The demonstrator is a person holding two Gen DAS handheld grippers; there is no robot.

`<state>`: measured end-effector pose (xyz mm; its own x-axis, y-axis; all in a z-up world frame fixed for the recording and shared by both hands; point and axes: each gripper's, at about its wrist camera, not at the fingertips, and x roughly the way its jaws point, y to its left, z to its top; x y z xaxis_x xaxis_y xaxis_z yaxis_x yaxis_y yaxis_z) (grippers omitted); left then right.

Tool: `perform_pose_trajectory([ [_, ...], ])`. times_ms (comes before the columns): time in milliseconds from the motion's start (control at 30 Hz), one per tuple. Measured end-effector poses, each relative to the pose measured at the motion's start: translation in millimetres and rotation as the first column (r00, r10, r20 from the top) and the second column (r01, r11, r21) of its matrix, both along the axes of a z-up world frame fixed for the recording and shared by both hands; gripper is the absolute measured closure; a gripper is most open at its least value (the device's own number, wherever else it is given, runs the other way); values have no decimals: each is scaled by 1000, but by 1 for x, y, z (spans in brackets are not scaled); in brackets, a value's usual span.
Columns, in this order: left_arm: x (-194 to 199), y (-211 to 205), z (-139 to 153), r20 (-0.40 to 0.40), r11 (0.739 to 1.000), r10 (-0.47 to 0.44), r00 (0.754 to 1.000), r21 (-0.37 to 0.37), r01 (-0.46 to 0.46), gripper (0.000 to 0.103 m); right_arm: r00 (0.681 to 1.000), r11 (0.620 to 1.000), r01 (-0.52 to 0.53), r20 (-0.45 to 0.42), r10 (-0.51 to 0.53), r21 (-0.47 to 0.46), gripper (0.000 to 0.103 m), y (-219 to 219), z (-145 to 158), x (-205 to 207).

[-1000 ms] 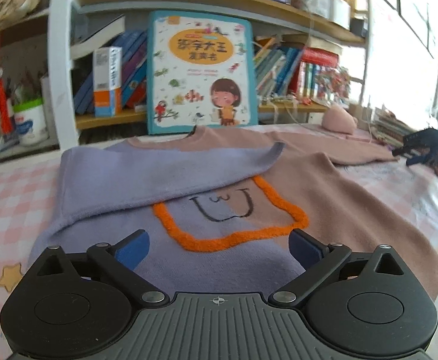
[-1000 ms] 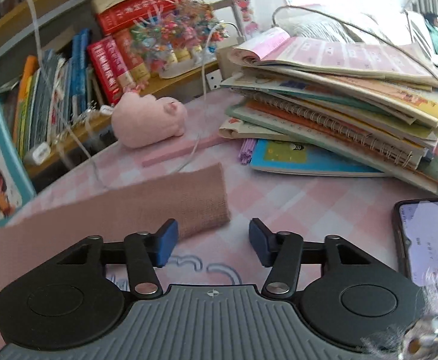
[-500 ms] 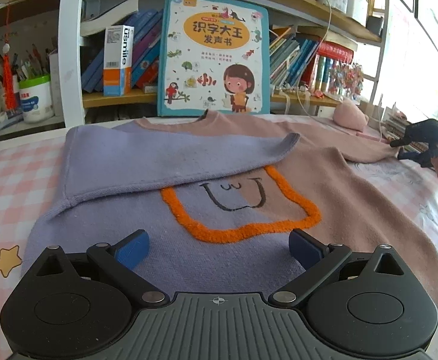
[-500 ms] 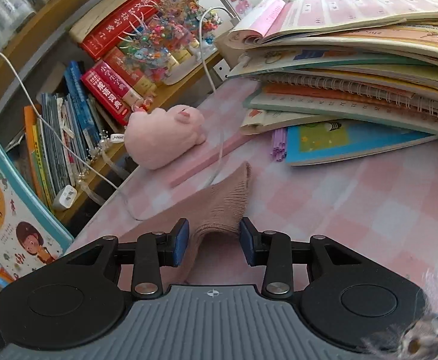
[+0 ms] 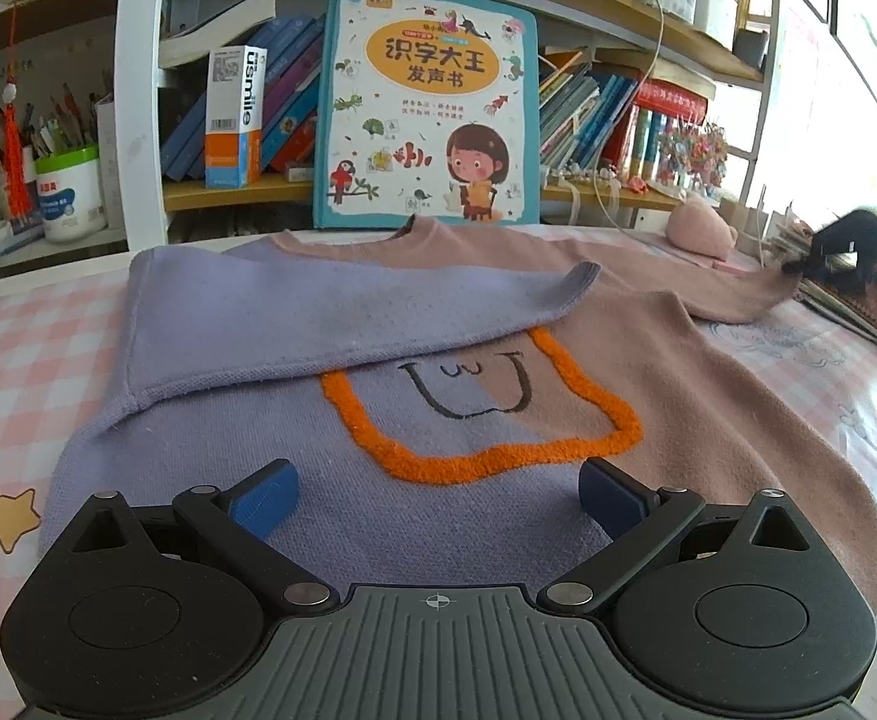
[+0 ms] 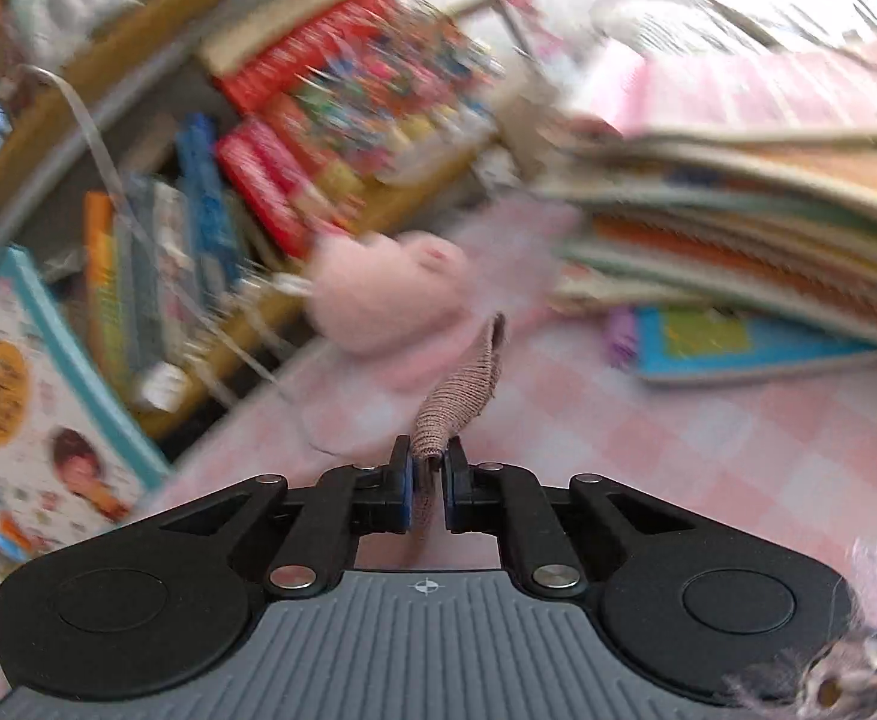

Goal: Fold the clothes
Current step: 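Lift the pink sleeve with the right gripper, fold it across the front, release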

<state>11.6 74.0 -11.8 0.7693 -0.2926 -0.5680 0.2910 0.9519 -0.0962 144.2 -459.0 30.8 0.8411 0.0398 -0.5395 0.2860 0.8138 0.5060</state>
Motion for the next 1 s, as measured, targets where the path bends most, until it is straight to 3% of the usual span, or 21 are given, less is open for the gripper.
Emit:
perform_pose_trajectory([
  [200,0,0,0,0,1000,-1,1000,4,1,1,977,984,-164,129,171,-64,95,51,68,4],
  [333,0,-1,-1,0,1000,-2,1000,11,2,1,926,944,-307,191,325,-119,95,106,107,8],
  [433,0,-2,-1,1,1000,-1,1000,16,1,1,871,898,-411,220,438,-159,95,154,121,11],
  [800,1,0,-3,-9,1000,-3,1000,-7,3,1,652,700,-699,273,708,-146,95,311,117,19],
  [900,1,0,-3,-12,1000,-4,1000,-14,4,1,619,660,-726,232,750,-194,94,348,108,22],
  [1000,1,1,-3,-15,1000,-5,1000,-22,4,1,607,624,-733,154,779,-271,94,382,90,28],
])
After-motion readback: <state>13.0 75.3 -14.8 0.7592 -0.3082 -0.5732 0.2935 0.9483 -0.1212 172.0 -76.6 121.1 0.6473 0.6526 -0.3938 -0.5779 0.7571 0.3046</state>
